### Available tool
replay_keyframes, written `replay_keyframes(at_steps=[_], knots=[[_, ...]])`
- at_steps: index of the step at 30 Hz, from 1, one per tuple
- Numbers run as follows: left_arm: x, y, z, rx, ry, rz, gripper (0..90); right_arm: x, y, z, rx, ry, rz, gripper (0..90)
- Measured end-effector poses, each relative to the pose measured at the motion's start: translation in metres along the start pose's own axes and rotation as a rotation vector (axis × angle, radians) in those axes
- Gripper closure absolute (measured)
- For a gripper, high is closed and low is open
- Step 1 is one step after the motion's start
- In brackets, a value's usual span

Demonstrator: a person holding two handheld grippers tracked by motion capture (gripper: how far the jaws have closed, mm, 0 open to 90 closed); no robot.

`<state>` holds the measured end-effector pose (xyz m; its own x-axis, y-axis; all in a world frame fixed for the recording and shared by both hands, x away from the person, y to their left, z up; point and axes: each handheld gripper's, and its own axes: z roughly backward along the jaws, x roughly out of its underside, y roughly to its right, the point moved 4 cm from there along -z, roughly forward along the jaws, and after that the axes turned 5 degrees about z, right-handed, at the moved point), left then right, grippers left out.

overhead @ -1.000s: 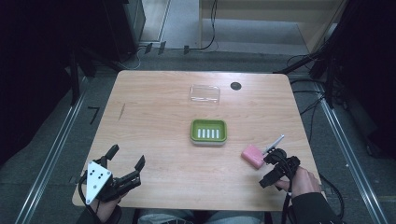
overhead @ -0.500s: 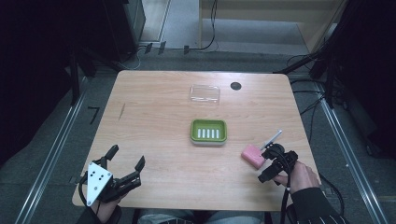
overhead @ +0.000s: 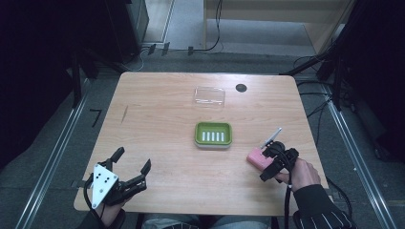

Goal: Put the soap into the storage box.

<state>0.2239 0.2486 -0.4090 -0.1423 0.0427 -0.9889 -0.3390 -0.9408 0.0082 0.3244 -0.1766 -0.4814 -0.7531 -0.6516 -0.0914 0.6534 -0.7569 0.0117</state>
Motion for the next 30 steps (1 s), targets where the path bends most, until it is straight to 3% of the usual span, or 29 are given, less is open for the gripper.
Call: replay_keyframes(at_steps=[17, 30], knots=[[0.000, 0.001, -0.003, 0.018, -0.016, 0.003, 13.6, -0.033, -0.001, -0.011, -0.015, -0.033, 0.093, 0.1], [0.000, 0.001, -0.003, 0.026, -0.021, -0.002, 13.6, -0.053, 0.000, -0.023, -0.012, -0.065, 0.124, 0.0]])
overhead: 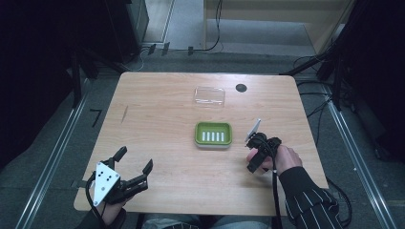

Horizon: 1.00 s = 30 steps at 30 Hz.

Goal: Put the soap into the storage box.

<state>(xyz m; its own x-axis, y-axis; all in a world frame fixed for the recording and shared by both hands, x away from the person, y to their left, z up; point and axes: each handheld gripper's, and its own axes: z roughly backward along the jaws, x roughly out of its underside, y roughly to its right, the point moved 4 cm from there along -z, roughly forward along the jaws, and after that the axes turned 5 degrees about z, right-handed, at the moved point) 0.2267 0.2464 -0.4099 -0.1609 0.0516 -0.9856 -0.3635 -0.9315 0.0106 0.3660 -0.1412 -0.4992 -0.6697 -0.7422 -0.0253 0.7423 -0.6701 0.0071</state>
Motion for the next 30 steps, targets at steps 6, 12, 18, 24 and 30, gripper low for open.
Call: replay_keyframes(at_steps=[6, 12, 18, 24, 30], knots=[[0.0000, 0.0001, -0.0001, 0.002, -0.001, 0.001, 13.6, -0.0040, 0.0004, -0.0047, -0.001, -0.017, 0.005, 0.3], [0.0000, 0.0004, -0.0005, 0.007, 0.000, -0.001, 13.5, -0.0035, 0.0027, -0.0073, -0.012, -0.012, 0.006, 8.4], [0.0000, 0.0008, -0.0010, 0.009, 0.000, -0.002, 13.6, -0.0018, 0.0051, -0.0081, -0.024, -0.007, -0.002, 15.3], [0.0000, 0.0009, -0.0012, 0.012, -0.001, -0.003, 13.6, -0.0019, 0.0046, -0.0099, -0.020, -0.009, 0.005, 22.2], [0.0000, 0.0008, -0.0013, 0.012, -0.004, -0.005, 13.6, -0.0019, 0.0051, -0.0101, -0.008, -0.007, 0.006, 26.8]])
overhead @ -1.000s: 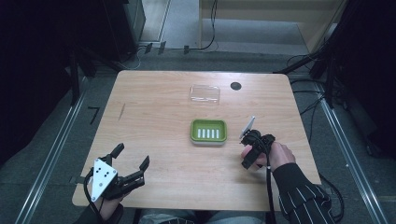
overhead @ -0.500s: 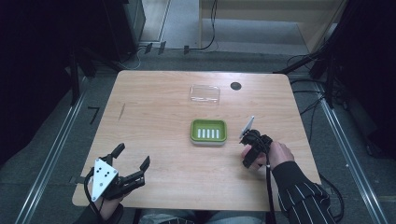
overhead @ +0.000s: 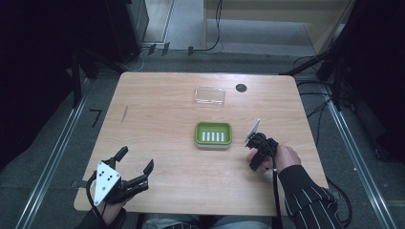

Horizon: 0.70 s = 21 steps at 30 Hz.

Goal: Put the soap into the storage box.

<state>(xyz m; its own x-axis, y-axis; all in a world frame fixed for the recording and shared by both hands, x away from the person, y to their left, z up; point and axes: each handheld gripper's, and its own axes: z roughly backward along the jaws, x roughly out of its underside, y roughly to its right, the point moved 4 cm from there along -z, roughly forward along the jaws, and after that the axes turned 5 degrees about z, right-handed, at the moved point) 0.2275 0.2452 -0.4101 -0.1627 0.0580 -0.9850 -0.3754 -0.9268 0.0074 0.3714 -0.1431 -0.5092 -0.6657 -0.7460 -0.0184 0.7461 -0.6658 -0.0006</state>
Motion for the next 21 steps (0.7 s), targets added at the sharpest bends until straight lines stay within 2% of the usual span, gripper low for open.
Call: replay_keyframes(at_steps=[5, 11, 21], knots=[[0.0001, 0.0002, 0.0000, 0.000, -0.002, -0.002, 13.6, 0.0000, 0.0007, 0.0008, 0.003, 0.004, 0.000, 28.7], [0.0001, 0.0005, -0.0001, 0.002, -0.002, -0.002, 13.5, 0.0004, 0.0022, 0.0026, 0.005, 0.023, 0.003, 36.9], [0.0001, 0.0006, -0.0002, 0.005, -0.002, -0.002, 13.6, 0.0003, 0.0014, 0.0032, 0.008, 0.019, 0.001, 38.0]])
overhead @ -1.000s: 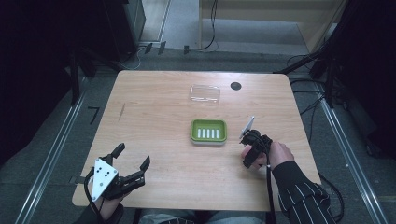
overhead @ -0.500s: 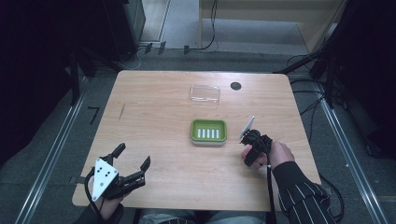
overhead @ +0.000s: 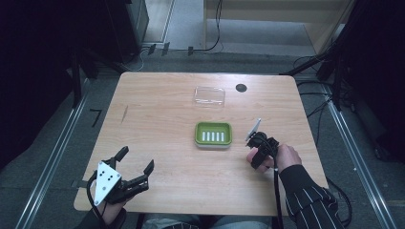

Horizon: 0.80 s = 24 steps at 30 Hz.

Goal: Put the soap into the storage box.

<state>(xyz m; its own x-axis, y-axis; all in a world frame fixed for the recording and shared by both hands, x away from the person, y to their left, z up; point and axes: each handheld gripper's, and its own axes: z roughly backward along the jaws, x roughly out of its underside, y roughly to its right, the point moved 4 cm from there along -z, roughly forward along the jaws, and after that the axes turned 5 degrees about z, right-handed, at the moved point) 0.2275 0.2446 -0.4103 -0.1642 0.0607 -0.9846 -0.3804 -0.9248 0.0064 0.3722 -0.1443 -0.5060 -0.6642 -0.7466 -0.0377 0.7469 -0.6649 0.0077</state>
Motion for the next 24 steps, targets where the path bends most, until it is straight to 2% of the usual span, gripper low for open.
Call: replay_keyframes(at_steps=[24], knots=[[0.0000, 0.0008, 0.0000, 0.005, 0.000, -0.006, 13.5, 0.0005, 0.0004, 0.0050, 0.027, -0.001, 0.017, 38.5]])
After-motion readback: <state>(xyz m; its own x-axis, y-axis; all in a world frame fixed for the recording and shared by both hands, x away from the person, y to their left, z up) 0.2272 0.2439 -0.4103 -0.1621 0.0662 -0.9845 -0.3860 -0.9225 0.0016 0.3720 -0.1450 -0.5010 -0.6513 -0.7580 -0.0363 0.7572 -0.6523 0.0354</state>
